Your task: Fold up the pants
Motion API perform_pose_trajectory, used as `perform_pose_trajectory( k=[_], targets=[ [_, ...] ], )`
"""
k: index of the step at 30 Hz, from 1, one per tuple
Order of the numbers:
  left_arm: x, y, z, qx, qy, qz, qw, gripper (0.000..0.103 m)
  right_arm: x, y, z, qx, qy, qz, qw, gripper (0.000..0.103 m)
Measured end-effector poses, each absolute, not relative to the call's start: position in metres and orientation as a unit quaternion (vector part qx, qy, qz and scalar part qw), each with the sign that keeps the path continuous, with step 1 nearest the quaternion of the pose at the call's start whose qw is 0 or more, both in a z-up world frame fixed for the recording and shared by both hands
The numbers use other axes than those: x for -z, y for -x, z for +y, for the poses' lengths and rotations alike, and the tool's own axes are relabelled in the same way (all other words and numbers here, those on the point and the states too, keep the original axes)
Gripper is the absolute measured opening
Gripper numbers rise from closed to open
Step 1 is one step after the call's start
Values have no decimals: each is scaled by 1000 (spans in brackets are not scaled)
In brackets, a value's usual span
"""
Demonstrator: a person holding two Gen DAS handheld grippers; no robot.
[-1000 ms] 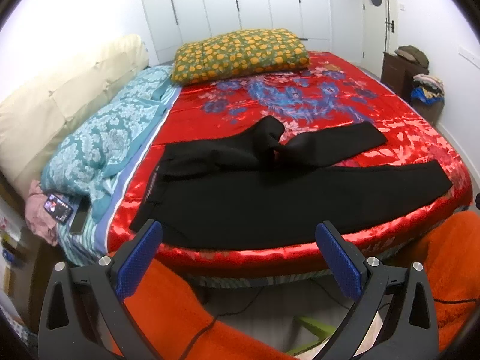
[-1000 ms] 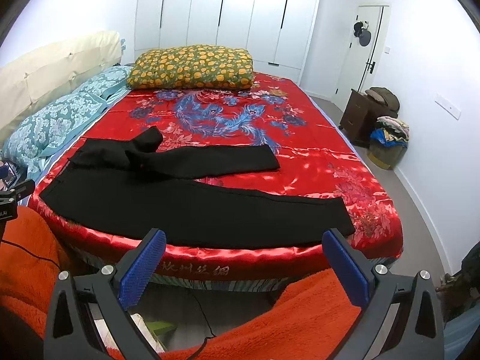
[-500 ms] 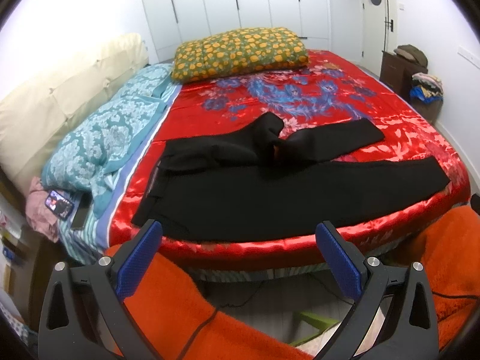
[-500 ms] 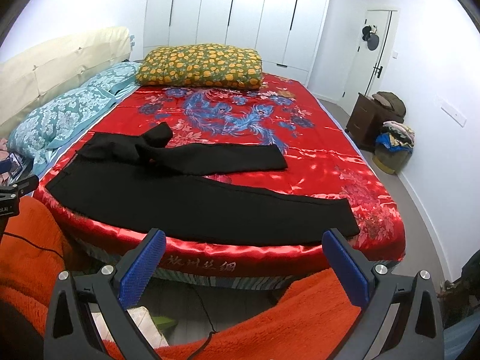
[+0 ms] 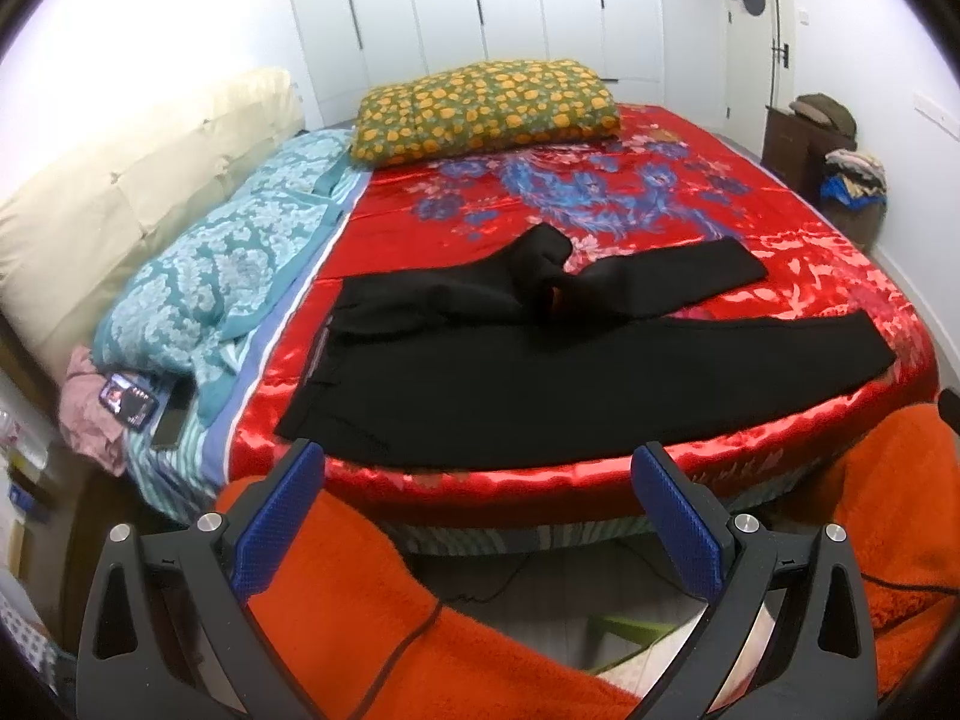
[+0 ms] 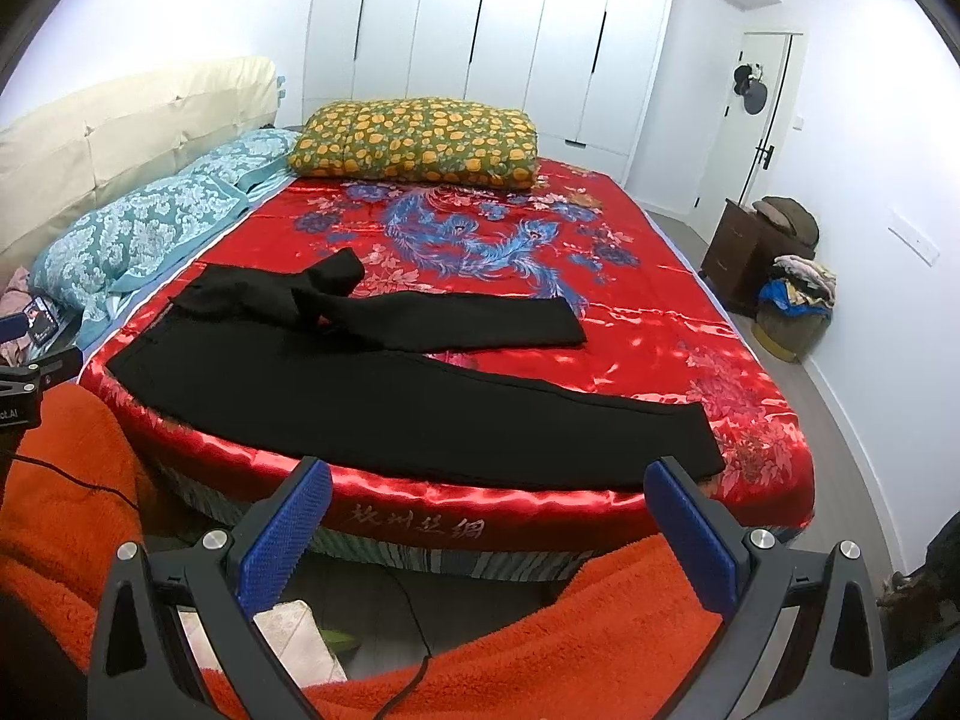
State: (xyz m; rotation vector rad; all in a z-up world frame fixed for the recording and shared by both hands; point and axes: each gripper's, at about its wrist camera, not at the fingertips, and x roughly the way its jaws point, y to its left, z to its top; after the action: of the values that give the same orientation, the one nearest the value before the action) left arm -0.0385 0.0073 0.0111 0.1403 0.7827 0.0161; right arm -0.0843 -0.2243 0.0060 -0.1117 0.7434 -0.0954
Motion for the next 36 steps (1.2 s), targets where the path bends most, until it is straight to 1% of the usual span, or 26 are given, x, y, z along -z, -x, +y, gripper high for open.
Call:
perform_pose_trajectory(
  k=[24, 36],
  targets=[
    [-7, 26, 12, 1, -60, 392, 918, 102, -1, 79, -234, 51, 46, 376, 924, 103],
    [-4, 24, 1, 20, -72, 390, 918, 102, 1, 75, -221, 27, 65, 370, 927, 103]
  ],
)
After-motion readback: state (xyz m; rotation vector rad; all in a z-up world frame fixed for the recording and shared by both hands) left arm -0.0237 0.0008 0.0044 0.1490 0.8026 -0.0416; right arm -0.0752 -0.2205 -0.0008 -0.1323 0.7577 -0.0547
